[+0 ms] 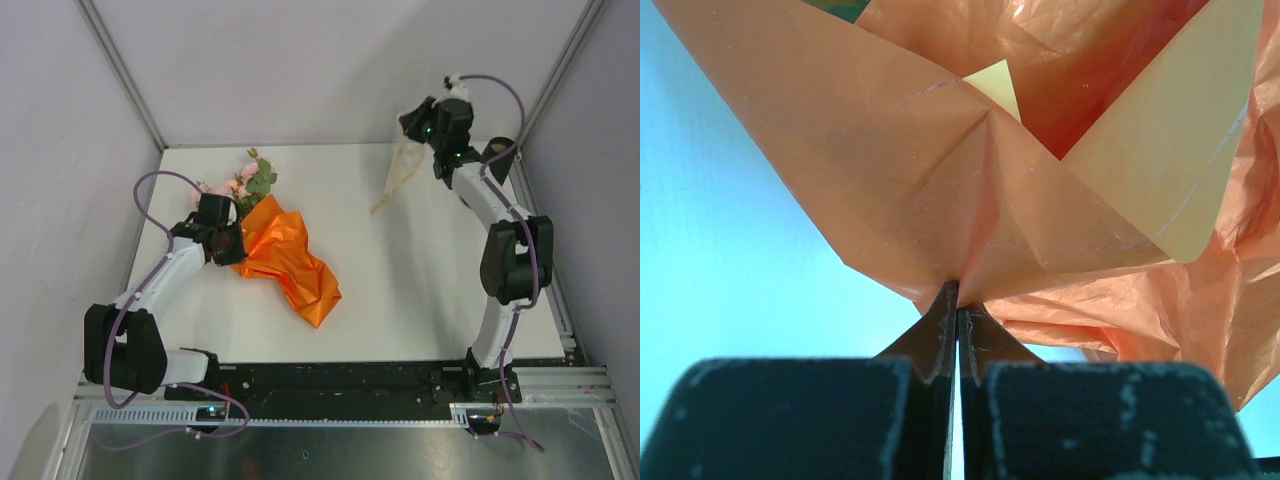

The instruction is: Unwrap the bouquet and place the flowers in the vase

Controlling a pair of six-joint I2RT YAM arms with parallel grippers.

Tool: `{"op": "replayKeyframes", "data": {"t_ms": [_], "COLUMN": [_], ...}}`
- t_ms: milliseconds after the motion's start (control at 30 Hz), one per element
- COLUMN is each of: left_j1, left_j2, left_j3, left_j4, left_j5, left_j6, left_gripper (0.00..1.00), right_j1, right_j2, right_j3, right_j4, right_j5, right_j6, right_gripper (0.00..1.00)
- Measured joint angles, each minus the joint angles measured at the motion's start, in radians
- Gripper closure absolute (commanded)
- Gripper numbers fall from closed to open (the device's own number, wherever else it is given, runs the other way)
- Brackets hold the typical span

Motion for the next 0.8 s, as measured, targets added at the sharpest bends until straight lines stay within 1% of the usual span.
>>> {"op": "replayKeyframes", "data": {"t_ms": [100,200,233,333,400,467,567,667,733,800], "left_j1": [0.000,0.000,0.000,0.000,0.000,0.000,0.000,0.000,0.000,0.000], "left_j2": [0.000,0.000,0.000,0.000,0.000,0.000,0.000,0.000,0.000,-0.001], "left_j3": [0.000,0.000,0.000,0.000,0.000,0.000,0.000,0.000,0.000,0.000], "left_j4": [0.000,0.000,0.000,0.000,0.000,0.000,0.000,0.000,0.000,0.000], "left_j5": [0.004,0.004,0.004,0.004,0.004,0.004,0.004,0.003,0.003,0.003], "left_j6": [0.000,-0.001,-0.001,-0.001,-0.002,-0.002,-0.002,-0.003,-0.004,-0.007], "left_gripper": [1.00,0.97,0.96,0.95,0.93,0.90,0.84,0.76,0.69,0.61], "right_j1": [0.024,0.049,0.055,0.064,0.063,0.065,0.069,0.086,0.101,0.117], "right_j2": [0.065,0.112,0.116,0.122,0.122,0.122,0.114,0.098,0.077,0.043], "right_j3": [-0.032,-0.082,-0.093,-0.101,-0.091,-0.082,-0.073,-0.067,-0.067,-0.083], "right_j4": [-0.064,-0.138,-0.159,-0.229,-0.252,-0.268,-0.301,-0.350,-0.382,-0.391], "right_j5": [0.036,0.087,0.100,0.143,0.171,0.203,0.254,0.285,0.274,0.214], "right_j6": [-0.031,-0.054,-0.056,-0.064,-0.072,-0.083,-0.103,-0.118,-0.130,-0.140], "right_gripper": [0.91,0.80,0.77,0.63,0.56,0.51,0.46,0.45,0.43,0.41]}}
